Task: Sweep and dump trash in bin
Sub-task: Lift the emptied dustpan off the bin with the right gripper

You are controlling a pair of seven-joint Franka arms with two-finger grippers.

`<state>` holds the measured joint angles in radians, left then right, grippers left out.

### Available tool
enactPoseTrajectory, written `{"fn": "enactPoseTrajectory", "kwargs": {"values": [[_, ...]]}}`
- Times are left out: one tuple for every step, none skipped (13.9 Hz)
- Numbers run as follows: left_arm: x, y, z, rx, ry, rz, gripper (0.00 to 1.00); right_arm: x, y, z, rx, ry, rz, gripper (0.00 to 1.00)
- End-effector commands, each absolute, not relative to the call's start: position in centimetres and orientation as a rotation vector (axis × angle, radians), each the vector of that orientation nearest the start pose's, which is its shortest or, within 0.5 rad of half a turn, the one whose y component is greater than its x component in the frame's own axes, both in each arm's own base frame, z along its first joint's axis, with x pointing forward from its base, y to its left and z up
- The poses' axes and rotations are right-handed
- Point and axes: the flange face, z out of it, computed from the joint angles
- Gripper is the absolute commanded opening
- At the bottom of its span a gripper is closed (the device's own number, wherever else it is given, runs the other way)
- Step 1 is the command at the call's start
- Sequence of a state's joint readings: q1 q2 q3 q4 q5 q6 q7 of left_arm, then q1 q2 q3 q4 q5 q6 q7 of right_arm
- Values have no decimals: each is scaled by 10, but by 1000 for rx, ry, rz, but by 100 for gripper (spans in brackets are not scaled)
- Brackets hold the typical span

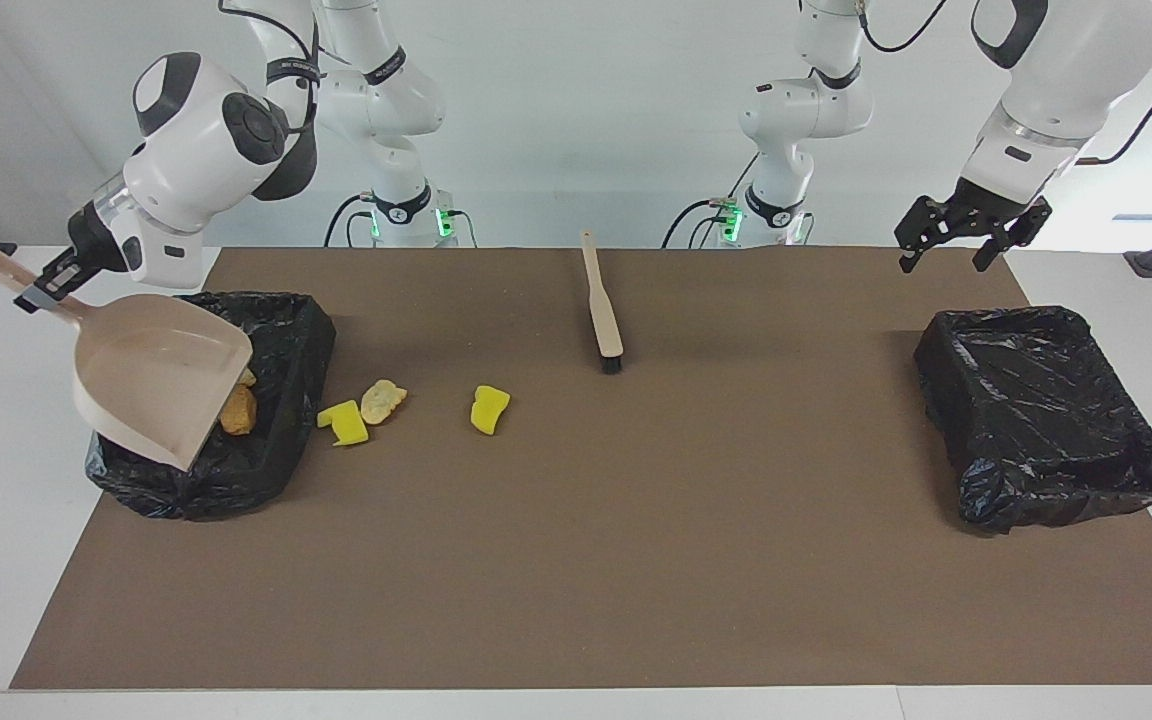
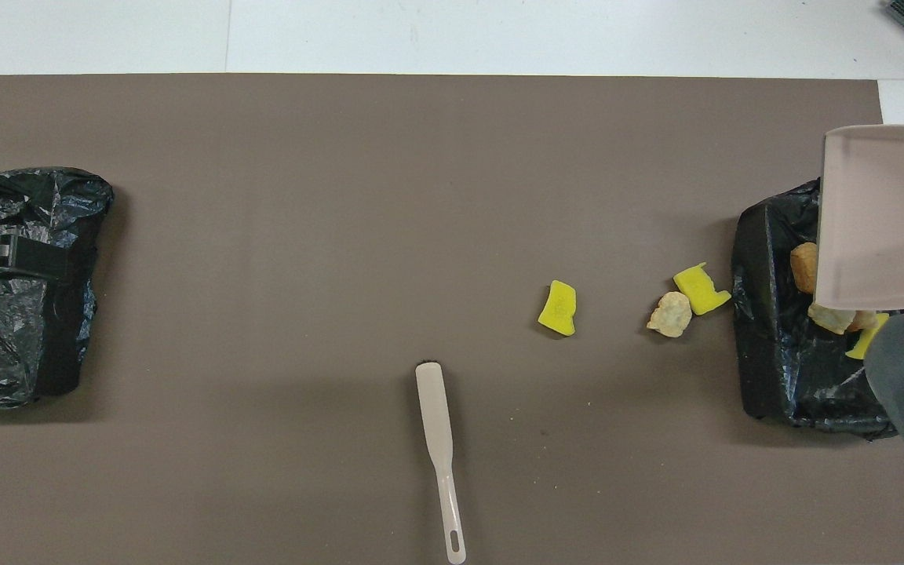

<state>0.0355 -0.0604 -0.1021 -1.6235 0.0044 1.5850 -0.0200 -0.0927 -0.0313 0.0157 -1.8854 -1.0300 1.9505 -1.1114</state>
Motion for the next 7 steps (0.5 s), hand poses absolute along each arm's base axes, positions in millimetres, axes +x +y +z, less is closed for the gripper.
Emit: {"fn": "enactPoseTrajectory", "kwargs": {"values": [[542, -38, 639, -3133, 53, -87, 100, 565, -95, 553, 1857, 1475, -484, 0], [541, -37, 640, -3159, 43, -90, 100, 564, -92, 549, 1903, 1494, -460, 0], [538, -35, 642, -3162, 36, -90, 100, 563, -89, 544, 1959, 1506, -431, 0], [536, -35, 641, -3162, 34, -78, 100, 561, -85, 538, 2040, 1516, -396, 0], [536, -35, 640, -3162, 34, -68, 100, 560, -81, 533, 2107, 1520, -362, 0], [535, -36, 639, -3162, 34, -66, 100, 558, -78, 530, 2180, 1512, -323, 0], [536, -35, 640, -3164, 29, -68, 100, 556, -73, 525, 2276, 1466, -297, 0]]}}
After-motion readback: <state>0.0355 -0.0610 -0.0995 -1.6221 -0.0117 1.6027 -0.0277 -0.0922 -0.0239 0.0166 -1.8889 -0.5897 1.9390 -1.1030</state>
